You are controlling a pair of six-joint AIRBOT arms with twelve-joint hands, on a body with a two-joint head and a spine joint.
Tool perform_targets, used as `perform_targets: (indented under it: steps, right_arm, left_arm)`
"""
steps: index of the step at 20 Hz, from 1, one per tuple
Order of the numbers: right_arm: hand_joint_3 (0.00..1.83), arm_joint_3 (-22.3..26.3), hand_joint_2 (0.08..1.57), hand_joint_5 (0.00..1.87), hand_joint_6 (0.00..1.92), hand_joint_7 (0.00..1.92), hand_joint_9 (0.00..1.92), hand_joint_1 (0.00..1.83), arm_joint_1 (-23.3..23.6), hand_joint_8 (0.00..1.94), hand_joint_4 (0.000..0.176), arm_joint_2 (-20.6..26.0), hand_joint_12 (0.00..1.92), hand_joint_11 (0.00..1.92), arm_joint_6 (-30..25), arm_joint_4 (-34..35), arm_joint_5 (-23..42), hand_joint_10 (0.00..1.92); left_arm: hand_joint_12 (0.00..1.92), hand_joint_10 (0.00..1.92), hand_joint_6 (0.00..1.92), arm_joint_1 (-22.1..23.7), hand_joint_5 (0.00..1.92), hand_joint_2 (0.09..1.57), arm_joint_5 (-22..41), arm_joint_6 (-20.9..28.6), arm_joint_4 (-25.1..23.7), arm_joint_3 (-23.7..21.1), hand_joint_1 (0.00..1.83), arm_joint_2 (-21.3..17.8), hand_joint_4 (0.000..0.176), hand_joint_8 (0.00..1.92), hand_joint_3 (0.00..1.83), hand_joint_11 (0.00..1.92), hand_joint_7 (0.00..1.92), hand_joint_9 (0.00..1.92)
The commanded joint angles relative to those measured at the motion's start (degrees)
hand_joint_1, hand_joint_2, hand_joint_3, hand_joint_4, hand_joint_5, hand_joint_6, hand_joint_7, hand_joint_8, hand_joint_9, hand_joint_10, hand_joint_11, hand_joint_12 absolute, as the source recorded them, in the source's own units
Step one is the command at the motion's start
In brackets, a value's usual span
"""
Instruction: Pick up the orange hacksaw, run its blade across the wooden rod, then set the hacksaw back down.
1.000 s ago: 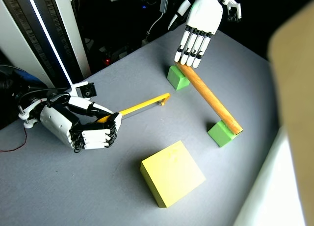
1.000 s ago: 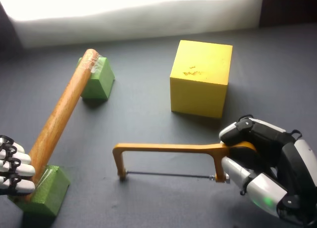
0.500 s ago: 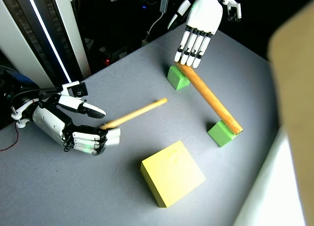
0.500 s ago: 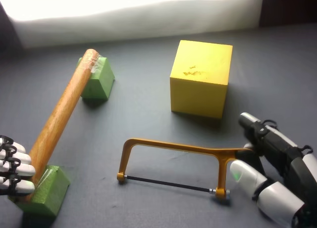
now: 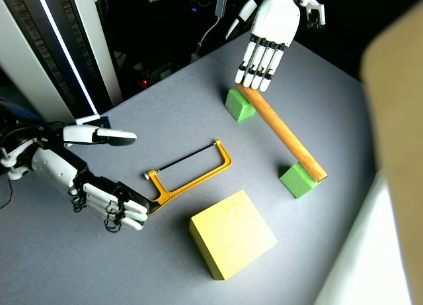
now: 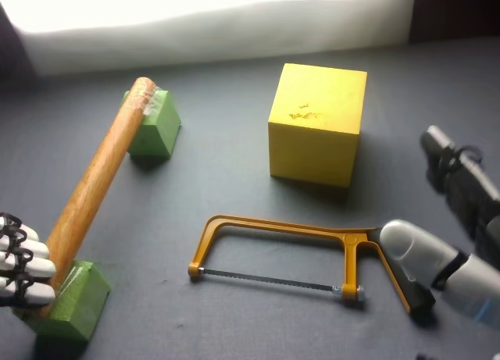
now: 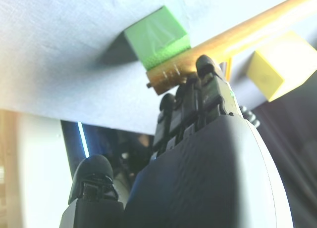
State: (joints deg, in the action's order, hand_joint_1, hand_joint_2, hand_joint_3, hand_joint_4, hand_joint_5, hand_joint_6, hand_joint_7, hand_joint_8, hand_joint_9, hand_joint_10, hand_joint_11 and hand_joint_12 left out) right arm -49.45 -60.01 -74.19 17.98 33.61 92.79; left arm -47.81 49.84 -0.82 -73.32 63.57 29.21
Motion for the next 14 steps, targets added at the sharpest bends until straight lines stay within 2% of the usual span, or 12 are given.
perform_targets:
  steps: [1,2,4,5,8,10,11,12,13,14]
  right_arm:
    - [0.0,0.39,0.97,0.06,0.0,0.0,0.0,0.65,0.68,0.0,0.0,0.85,0.34,0.0,0.0,-4.67,5.53,0.0]
    - [0.0,0.85,0.97,0.07,0.0,0.0,0.0,0.65,1.25,0.0,0.0,2.2,0.33,0.0,0.6,-5.84,4.12,0.0]
    - [0.0,0.73,0.97,0.06,0.0,0.0,0.0,0.63,3.74,0.0,0.0,6.11,0.38,0.0,1.65,-11.95,-3.08,0.0]
    - [0.0,0.03,0.98,0.06,0.0,0.02,0.01,0.65,5.38,0.0,0.0,8.21,0.35,0.0,1.42,-16.66,-8.27,0.0]
    - [0.0,-3.28,1.0,0.1,0.01,0.09,0.07,0.63,11.43,0.01,0.0,12.32,0.51,0.0,0.8,-31.39,-21.12,0.01]
    - [0.01,-5.43,1.04,0.14,0.01,0.15,0.14,0.55,15.48,0.01,0.0,13.55,0.83,0.0,0.41,-41.07,-26.27,0.02]
    - [0.0,-6.68,1.03,0.15,0.01,0.19,0.17,0.54,17.49,0.01,0.0,13.95,0.93,0.0,-1.36,-46.03,-28.79,0.02]
    - [0.0,-7.39,1.03,0.25,0.02,0.29,0.29,0.56,18.68,0.02,0.0,14.16,1.1,0.0,-1.34,-48.48,-29.75,0.04]
    - [0.0,-8.23,1.06,0.36,0.02,0.4,0.42,0.54,19.84,0.01,0.0,14.32,1.17,0.09,-1.52,-51.03,-30.52,0.05]
    - [0.0,-9.66,1.1,0.49,0.03,0.57,0.6,0.55,21.84,0.04,0.0,14.51,1.32,0.24,-2.07,-54.84,-31.74,0.14]
  left_arm:
    - [0.18,0.0,0.0,0.9,0.06,1.22,-0.77,-0.15,4.33,0.59,0.0,0.19,0.0,0.0,0.0,0.0,0.07,0.06]
    - [0.18,0.0,0.0,1.13,0.06,1.22,-0.31,-0.15,4.65,0.71,0.0,0.19,0.0,0.0,0.0,0.0,0.07,0.06]
    - [0.2,0.0,0.0,2.25,0.07,1.21,1.43,-1.11,7.2,0.71,0.01,0.19,0.0,0.0,0.0,0.0,0.08,0.07]
    - [0.2,0.0,0.0,3.09,0.07,1.21,2.52,-1.19,8.7,0.46,0.01,0.21,0.0,0.0,0.0,0.0,0.08,0.07]
    - [0.21,0.0,0.0,5.79,0.07,1.21,4.56,-1.51,12.71,-0.79,0.05,0.21,0.0,0.0,0.0,0.0,0.08,0.07]
    - [0.26,0.0,0.0,7.79,0.09,1.21,7.27,-1.51,14.63,-1.79,0.02,0.11,0.0,0.0,0.0,0.0,0.1,0.08]
    - [0.26,0.0,0.0,9.05,0.1,1.2,8.24,-1.51,14.64,-2.32,0.02,-0.04,0.0,0.0,0.0,0.0,0.11,0.08]
    - [0.27,0.0,0.0,9.74,0.1,1.21,8.88,-1.51,14.64,-2.57,0.04,-0.08,0.0,0.0,0.0,0.0,0.12,0.09]
    - [0.35,0.0,0.0,10.48,0.11,1.21,9.44,-1.51,14.64,-2.77,0.05,-0.05,0.0,0.0,0.0,0.0,0.14,0.12]
    - [0.59,0.01,0.01,11.39,0.2,1.21,11.23,-1.49,14.63,-2.95,0.16,0.11,0.0,0.02,0.0,0.04,0.3,0.28]
